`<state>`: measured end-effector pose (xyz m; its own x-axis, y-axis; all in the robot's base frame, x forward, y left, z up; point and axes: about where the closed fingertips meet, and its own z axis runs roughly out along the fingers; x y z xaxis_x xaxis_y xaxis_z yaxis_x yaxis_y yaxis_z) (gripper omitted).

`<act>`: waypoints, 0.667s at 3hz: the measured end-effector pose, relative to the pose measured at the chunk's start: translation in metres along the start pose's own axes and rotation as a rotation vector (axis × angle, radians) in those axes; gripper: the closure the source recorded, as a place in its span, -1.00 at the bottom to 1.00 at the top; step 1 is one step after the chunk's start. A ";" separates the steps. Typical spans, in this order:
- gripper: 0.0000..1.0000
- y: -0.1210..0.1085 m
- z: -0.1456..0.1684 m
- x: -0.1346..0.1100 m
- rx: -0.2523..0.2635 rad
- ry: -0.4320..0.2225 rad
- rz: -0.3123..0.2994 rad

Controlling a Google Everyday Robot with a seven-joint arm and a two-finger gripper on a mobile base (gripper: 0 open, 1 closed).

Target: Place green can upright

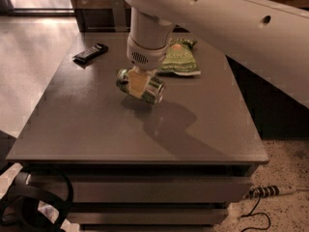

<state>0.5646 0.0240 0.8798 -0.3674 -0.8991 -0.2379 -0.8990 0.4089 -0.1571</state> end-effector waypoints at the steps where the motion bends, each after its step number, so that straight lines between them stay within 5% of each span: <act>1: 1.00 -0.010 -0.023 0.010 0.000 -0.142 -0.001; 2: 1.00 -0.028 -0.039 0.016 -0.034 -0.339 -0.015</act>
Offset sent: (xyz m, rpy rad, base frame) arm 0.0170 -0.0524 0.0636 0.5490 -0.1691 0.1851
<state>0.5742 -0.0074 0.9180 -0.2589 -0.7998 -0.5416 -0.9134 0.3851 -0.1320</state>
